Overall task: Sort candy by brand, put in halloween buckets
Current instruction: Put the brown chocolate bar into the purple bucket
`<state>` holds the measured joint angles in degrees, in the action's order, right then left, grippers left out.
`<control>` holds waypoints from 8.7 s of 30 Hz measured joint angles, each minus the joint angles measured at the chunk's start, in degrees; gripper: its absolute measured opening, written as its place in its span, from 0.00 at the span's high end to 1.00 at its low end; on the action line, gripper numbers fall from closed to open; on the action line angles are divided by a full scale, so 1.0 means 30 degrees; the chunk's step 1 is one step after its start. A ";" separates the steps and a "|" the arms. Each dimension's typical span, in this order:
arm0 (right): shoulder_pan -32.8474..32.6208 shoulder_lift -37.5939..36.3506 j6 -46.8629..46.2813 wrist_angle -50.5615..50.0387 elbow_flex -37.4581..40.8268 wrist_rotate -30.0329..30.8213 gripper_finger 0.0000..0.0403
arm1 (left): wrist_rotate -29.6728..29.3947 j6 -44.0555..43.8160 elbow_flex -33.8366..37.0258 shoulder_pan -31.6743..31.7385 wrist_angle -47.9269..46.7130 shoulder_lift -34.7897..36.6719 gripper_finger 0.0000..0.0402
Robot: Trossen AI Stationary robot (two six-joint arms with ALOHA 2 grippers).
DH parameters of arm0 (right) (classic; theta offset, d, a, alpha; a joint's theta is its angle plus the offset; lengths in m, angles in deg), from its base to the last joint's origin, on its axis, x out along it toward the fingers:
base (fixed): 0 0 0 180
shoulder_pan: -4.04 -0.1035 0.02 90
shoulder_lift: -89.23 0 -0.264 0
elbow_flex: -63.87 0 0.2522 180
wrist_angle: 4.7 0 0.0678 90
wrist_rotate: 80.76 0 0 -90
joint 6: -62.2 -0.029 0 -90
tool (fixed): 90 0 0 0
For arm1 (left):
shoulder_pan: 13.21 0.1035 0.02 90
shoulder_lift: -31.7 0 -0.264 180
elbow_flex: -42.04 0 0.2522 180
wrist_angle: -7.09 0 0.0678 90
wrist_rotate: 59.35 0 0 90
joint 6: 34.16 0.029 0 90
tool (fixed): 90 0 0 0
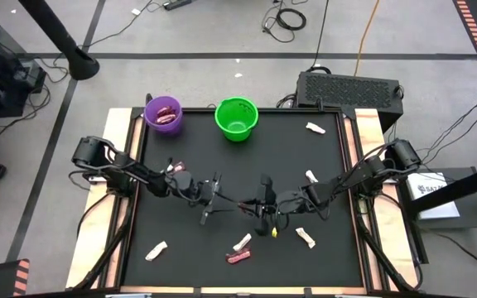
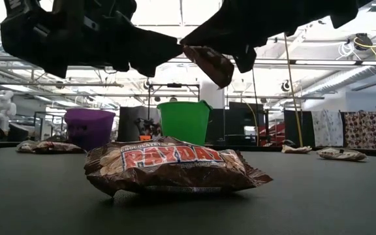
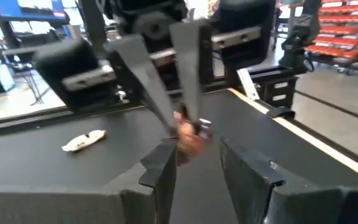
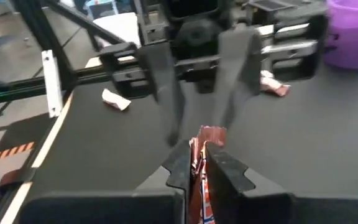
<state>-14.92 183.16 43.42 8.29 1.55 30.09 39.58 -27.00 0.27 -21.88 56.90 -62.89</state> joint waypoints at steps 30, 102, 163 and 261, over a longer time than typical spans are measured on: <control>0.0627 0.0000 0.0503 -0.0002 0.0000 -0.0584 0.92 | -0.0547 0.1390 -0.0568 0.0007 -0.0151 0.0000 0.67; 0.1215 0.0831 0.2987 -0.1843 -0.0007 -0.0504 0.43 | -1.4936 0.1390 -0.3351 1.6665 -2.6666 1.3781 1.00; 0.1209 0.0838 0.3053 -0.2013 0.0007 -0.0570 0.43 | 0.3546 -0.2235 -0.1205 -0.5452 -1.2204 0.3033 0.75; -0.0590 0.0838 -0.1035 -0.2305 0.0007 -0.0490 0.43 | -0.0467 -1.4285 -0.6781 -0.6804 -0.9011 -0.6603 0.58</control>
<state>-16.69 185.67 40.31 1.37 1.57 28.62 38.18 -69.85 -20.07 -42.29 29.87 -82.70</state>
